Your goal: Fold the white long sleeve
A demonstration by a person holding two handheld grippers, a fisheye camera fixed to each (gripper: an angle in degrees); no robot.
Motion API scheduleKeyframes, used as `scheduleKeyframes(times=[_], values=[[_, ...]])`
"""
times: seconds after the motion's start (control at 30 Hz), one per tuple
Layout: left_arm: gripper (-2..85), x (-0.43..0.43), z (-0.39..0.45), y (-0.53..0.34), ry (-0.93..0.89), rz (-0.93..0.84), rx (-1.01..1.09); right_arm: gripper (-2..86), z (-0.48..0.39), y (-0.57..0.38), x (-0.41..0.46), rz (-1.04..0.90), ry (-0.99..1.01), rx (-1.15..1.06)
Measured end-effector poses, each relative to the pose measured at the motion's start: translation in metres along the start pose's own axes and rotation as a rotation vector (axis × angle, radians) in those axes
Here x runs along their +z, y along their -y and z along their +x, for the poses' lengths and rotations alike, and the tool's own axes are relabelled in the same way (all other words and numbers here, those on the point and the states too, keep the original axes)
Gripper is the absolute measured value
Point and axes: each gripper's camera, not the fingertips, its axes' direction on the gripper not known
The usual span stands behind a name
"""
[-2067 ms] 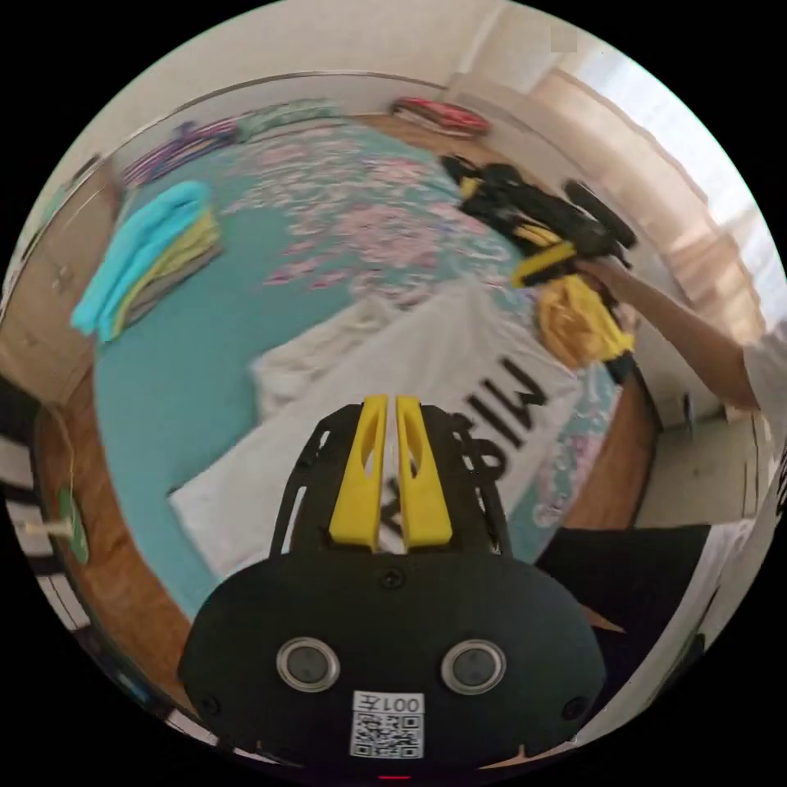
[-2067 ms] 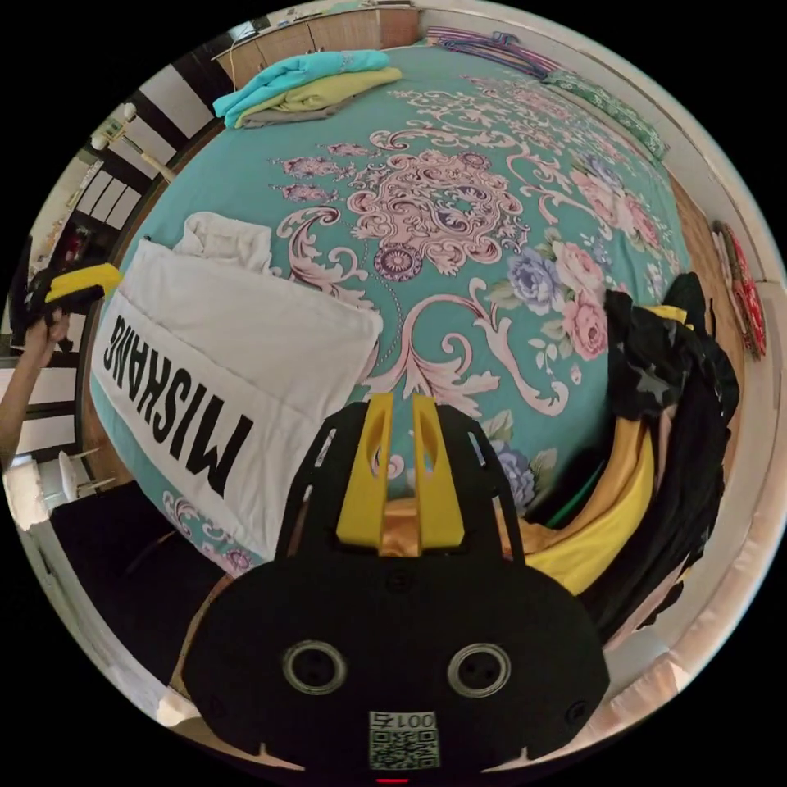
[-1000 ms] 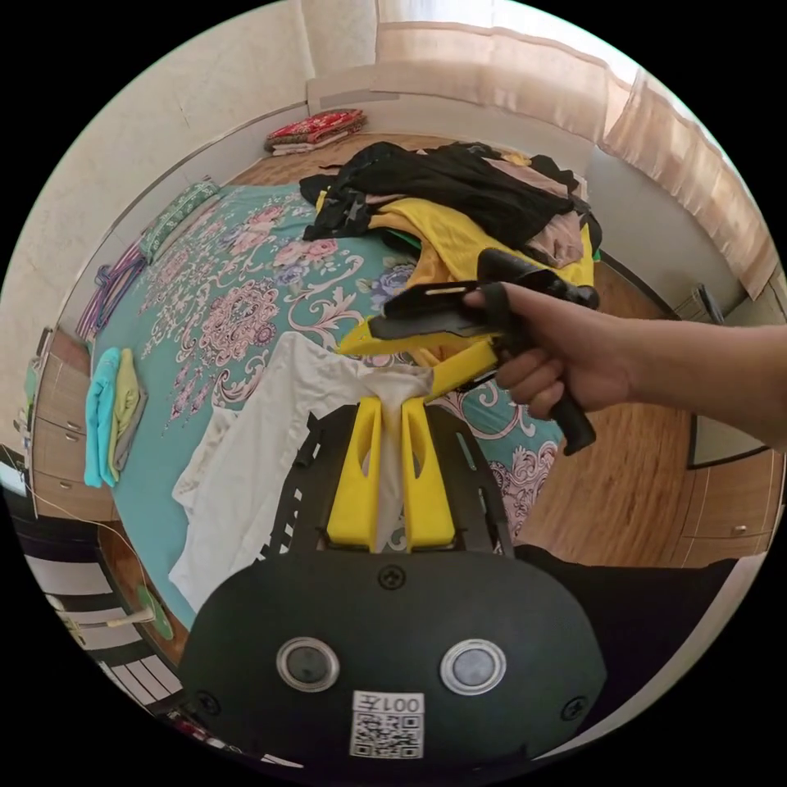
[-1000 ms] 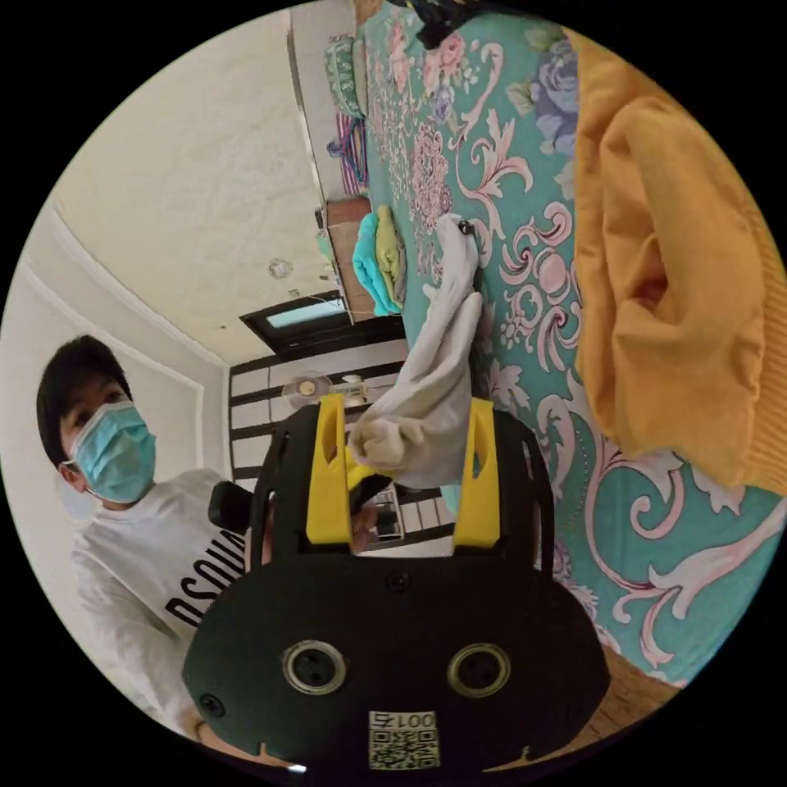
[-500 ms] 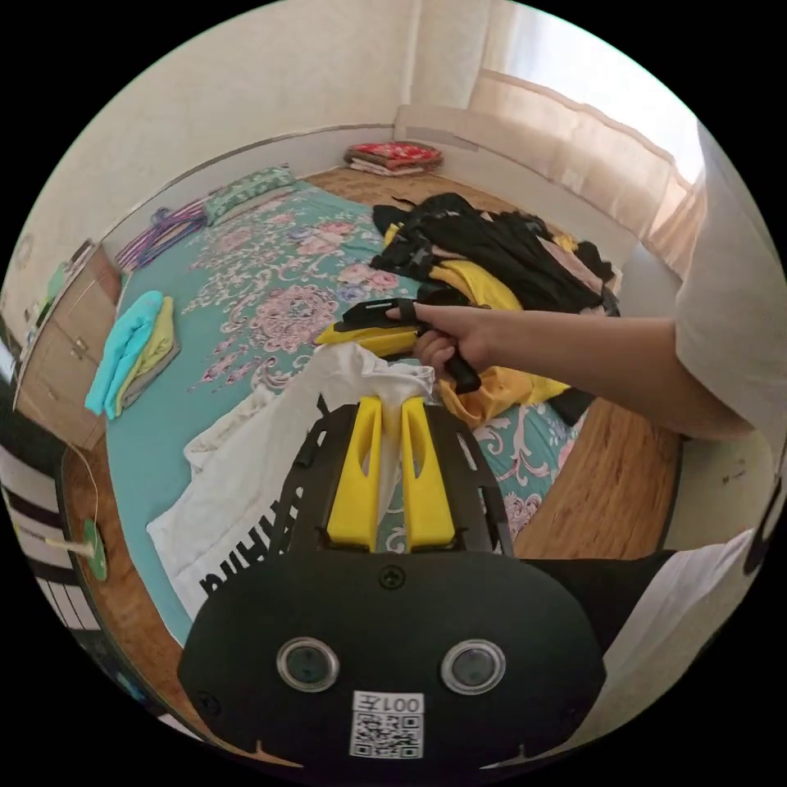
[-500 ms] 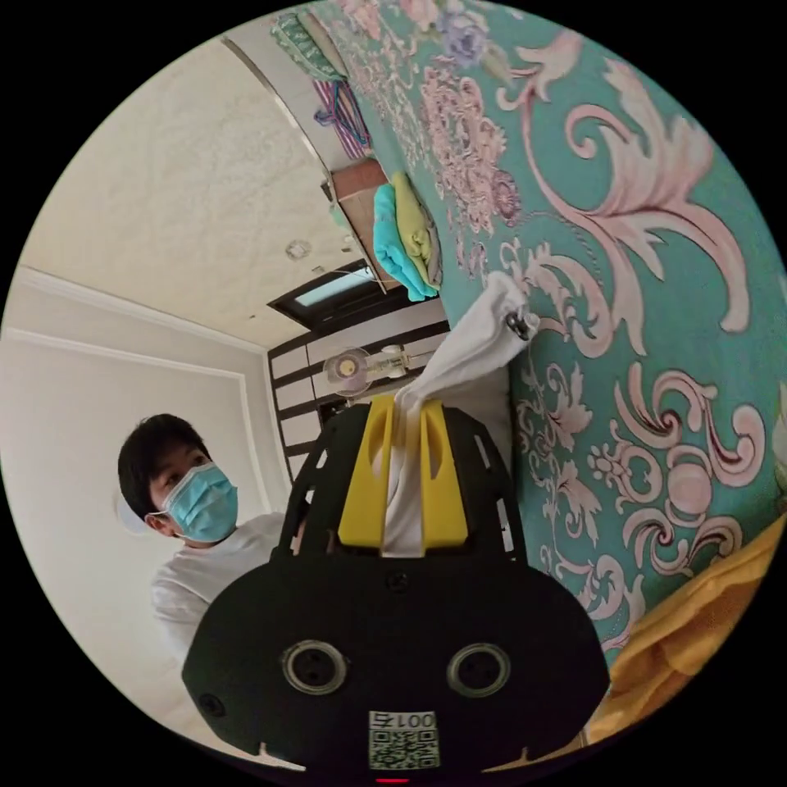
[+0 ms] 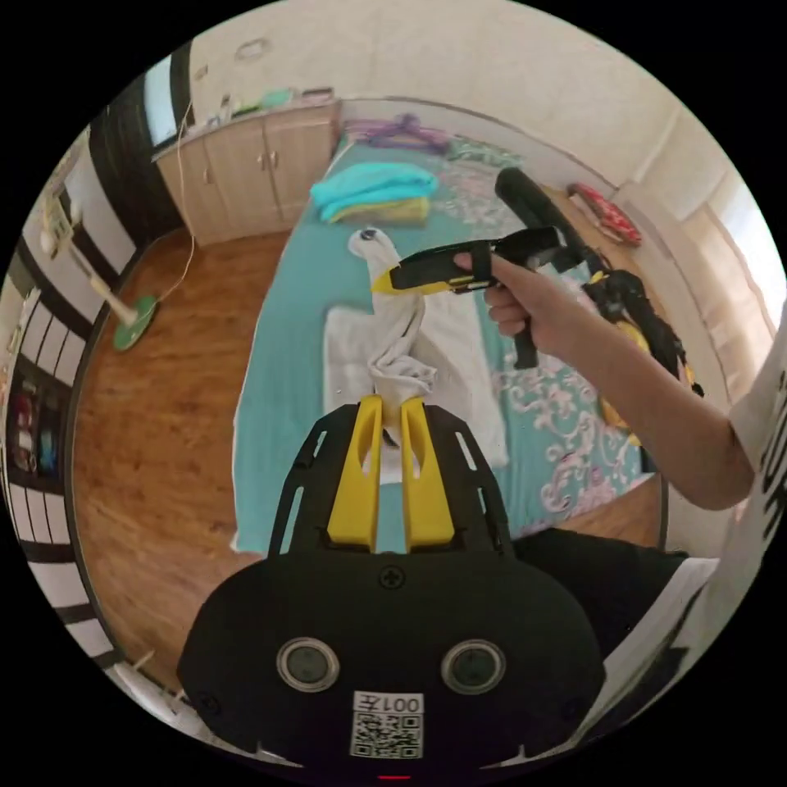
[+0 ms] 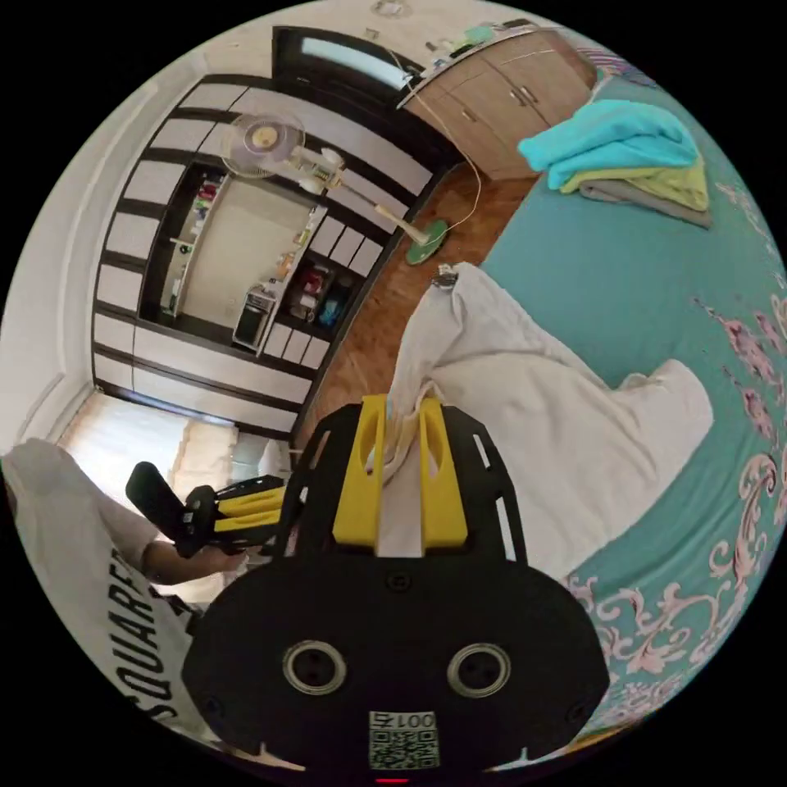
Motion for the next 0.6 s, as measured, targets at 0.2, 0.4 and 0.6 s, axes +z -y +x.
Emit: scheduleKeyframes(times=[0.2, 0.4, 0.6], values=[[-0.8, 0.061, -0.131, -0.037, -0.188, -0.259, -0.276, 9.2, -0.078, -0.017, 0.087, -0.041, -0.469, -0.186], [2.5, 0.071, -0.176, -0.009, -0.283, -0.214, -0.154, 8.3, -0.119, -0.052, 0.128, -0.190, -0.872, -0.157], [3.9, 0.076, -0.210, 0.002, -0.255, -0.168, -0.116, 15.9, -0.145, -0.072, 0.175, -0.189, -0.781, 0.043]])
